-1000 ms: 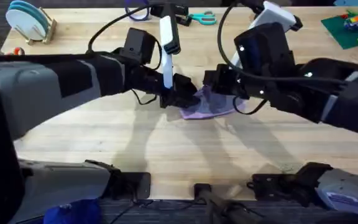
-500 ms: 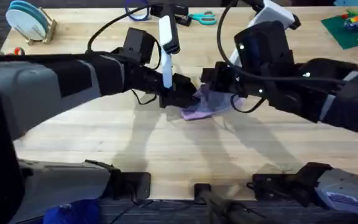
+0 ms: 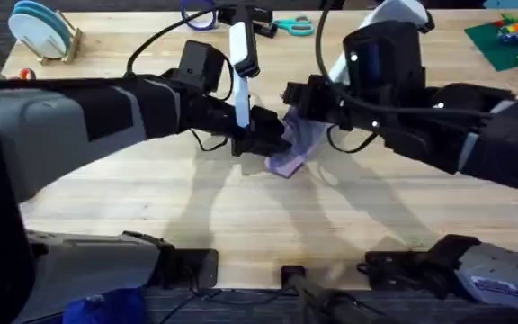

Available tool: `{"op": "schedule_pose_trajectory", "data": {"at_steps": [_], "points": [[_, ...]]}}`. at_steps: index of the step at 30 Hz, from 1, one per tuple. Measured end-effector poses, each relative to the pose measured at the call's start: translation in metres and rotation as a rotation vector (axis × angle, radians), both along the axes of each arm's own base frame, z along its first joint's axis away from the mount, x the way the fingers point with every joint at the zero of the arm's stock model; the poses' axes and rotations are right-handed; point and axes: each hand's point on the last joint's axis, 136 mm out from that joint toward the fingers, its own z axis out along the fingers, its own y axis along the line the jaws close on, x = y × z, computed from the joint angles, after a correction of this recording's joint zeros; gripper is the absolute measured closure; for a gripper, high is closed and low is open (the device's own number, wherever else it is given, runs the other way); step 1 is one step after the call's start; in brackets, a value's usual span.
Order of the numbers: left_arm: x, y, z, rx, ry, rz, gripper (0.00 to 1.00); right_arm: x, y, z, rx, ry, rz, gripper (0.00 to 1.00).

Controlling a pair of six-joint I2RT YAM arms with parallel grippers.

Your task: Unzip the bag, pick up the pens from the table one at a time and place them inside, then zip the bag closed.

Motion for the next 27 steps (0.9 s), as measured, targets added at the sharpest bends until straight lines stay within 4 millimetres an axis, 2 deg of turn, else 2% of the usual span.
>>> {"op": "schedule_pose_trajectory", "data": {"at_steps": [17, 27], "points": [[0.001, -0.003, 0.005, -0.026, -0.016, -0.013, 0.958, 0.031, -0.032, 0.022, 0.094, -0.006, -0.08, 0.969], [0.006, -0.005, 0.01, -0.036, -0.042, -0.014, 0.958, 0.042, -0.042, 0.034, 0.127, -0.018, -0.097, 0.969]]}}
